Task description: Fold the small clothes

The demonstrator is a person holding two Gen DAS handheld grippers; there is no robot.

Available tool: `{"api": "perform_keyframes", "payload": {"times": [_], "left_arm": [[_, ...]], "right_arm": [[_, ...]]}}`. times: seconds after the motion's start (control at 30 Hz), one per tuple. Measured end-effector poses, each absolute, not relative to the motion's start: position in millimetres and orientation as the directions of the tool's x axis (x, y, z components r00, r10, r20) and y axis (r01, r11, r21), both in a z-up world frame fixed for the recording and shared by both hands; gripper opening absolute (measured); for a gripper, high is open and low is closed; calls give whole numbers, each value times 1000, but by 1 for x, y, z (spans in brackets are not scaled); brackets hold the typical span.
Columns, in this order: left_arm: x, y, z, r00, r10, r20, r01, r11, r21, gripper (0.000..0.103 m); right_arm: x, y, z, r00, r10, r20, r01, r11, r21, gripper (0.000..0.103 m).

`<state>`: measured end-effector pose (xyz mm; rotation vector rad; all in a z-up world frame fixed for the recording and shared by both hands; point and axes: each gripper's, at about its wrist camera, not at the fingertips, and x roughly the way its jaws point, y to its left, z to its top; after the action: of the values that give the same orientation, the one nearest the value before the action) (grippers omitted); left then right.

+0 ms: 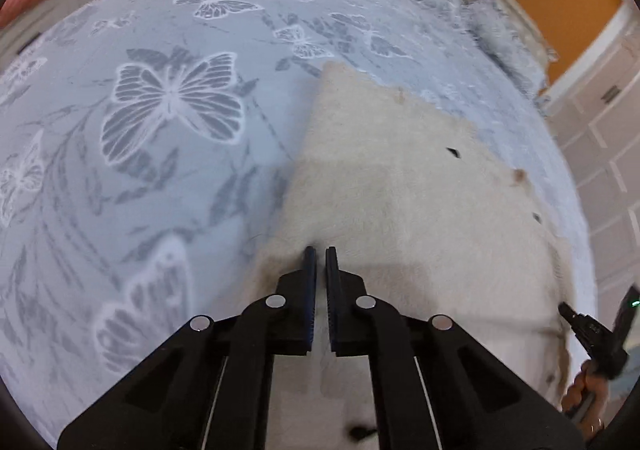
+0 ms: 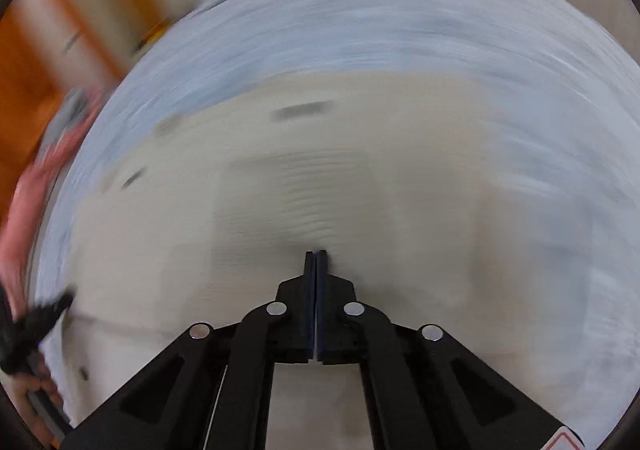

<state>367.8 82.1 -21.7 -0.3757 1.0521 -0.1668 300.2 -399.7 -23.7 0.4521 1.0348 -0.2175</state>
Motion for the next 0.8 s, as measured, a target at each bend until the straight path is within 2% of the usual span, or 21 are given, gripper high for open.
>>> {"api": "perform_keyframes", "payload": {"times": [0.03, 0.07, 0.1, 0.13, 0.17, 0.23, 0.3, 0.4, 0.47, 0.6, 0.67, 0.7, 0.73, 0.77, 0.8], "left_arm": [[362, 86, -17, 492, -318, -811, -42, 921, -387, 7], [351, 91, -8, 495, -317, -809, -42, 921, -386, 27], [337, 97, 1, 498, -315, -808, -44, 921, -386, 42], [320, 104, 8, 503, -328, -799, -46, 914, -404, 67], [304, 108, 14, 504, -346, -792, -45, 905, -424, 81], [265, 118, 16, 462, -372, -806, -52, 895, -443, 88], [233, 124, 7, 399, -377, -836, -88, 892, -444, 88], [177, 134, -19, 291, -387, -875, -189, 873, -449, 89], [151, 136, -33, 265, -414, -871, -247, 844, -476, 89], [137, 124, -33, 306, -434, -848, -243, 825, -510, 93], [142, 120, -34, 314, -460, -830, -257, 801, -541, 90], [143, 120, -35, 324, -479, -816, -261, 784, -563, 82], [145, 120, -33, 332, -509, -794, -254, 762, -595, 41], [152, 119, -32, 312, -565, -764, -235, 733, -639, 6], [154, 120, -30, 301, -586, -752, -234, 719, -654, 8]], "right_arm": [[278, -430, -17, 469, -48, -882, 464, 863, 199, 0], [261, -445, -9, 460, -85, -884, 492, 853, 175, 3], [237, -461, 5, 455, -119, -882, 514, 844, 152, 16], [213, -468, 18, 456, -125, -881, 517, 843, 148, 18], [191, -472, 26, 453, -95, -886, 501, 850, 165, 21], [144, -464, 33, 433, -24, -901, 466, 862, 201, 52], [103, -449, 27, 403, 38, -914, 449, 862, 234, 61], [50, -414, 4, 316, 170, -933, 460, 833, 307, 61], [32, -396, -14, 285, 241, -927, 471, 807, 355, 61], [38, -365, -20, 324, 312, -893, 452, 778, 436, 62], [53, -359, -21, 330, 293, -897, 452, 785, 423, 62], [61, -360, -22, 345, 301, -889, 459, 772, 440, 47], [56, -359, -20, 361, 310, -879, 465, 758, 458, 10], [58, -361, -17, 380, 339, -861, 472, 729, 496, 12], [57, -365, -8, 419, 341, -842, 479, 704, 524, 11]]}}
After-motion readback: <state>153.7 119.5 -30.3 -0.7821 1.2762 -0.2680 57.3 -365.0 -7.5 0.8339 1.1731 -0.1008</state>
